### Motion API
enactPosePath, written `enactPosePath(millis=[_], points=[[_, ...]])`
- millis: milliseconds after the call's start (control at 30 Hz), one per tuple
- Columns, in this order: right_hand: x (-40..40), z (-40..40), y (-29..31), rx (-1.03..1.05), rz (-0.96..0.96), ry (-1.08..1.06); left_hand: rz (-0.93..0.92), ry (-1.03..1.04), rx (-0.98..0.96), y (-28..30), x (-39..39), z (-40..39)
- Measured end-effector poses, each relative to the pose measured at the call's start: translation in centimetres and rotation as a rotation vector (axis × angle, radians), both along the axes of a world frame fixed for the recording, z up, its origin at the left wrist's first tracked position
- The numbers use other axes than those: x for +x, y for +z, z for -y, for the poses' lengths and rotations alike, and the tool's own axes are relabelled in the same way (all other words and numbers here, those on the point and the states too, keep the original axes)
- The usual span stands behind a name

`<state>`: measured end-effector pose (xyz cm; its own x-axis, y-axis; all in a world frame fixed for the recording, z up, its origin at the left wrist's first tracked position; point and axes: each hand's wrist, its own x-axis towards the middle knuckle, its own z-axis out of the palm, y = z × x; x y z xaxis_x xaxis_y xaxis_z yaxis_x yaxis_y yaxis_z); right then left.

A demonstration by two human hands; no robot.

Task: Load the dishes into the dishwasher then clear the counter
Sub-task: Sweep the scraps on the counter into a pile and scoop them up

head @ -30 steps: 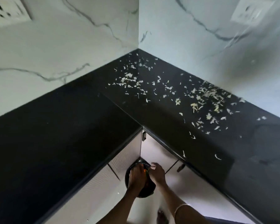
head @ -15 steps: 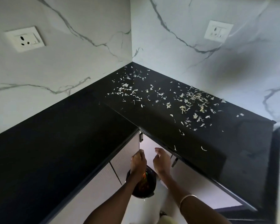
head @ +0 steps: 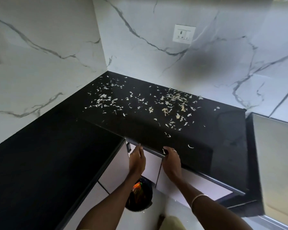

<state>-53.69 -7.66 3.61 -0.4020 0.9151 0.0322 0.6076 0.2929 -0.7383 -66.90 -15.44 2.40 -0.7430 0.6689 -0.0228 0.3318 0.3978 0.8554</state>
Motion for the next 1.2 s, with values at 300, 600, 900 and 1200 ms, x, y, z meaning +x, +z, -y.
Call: enactPosePath(millis=[300, 600, 900, 1200], points=[[-0.3, -3.8, -3.4, 0.086, 0.474, 0.162, -0.086, -0.067, 0.006, -0.2, -1.5, -5.6], [-2.3, -7.2, -3.7, 0.073, 0.55, 0.195, -0.112, -0.02, -0.096, -1.9, -2.1, -7.7], [-5.2, -11.8, -2.1, 0.016, 0.557, 0.108, -0.09, -0.105, -0.096, -1.9, -5.7, -9.1], [3.2, -10.1, -3.7, 0.001, 0.481, -0.329, -0.12, -0.169, -0.067, -3.0, -10.6, -11.7]])
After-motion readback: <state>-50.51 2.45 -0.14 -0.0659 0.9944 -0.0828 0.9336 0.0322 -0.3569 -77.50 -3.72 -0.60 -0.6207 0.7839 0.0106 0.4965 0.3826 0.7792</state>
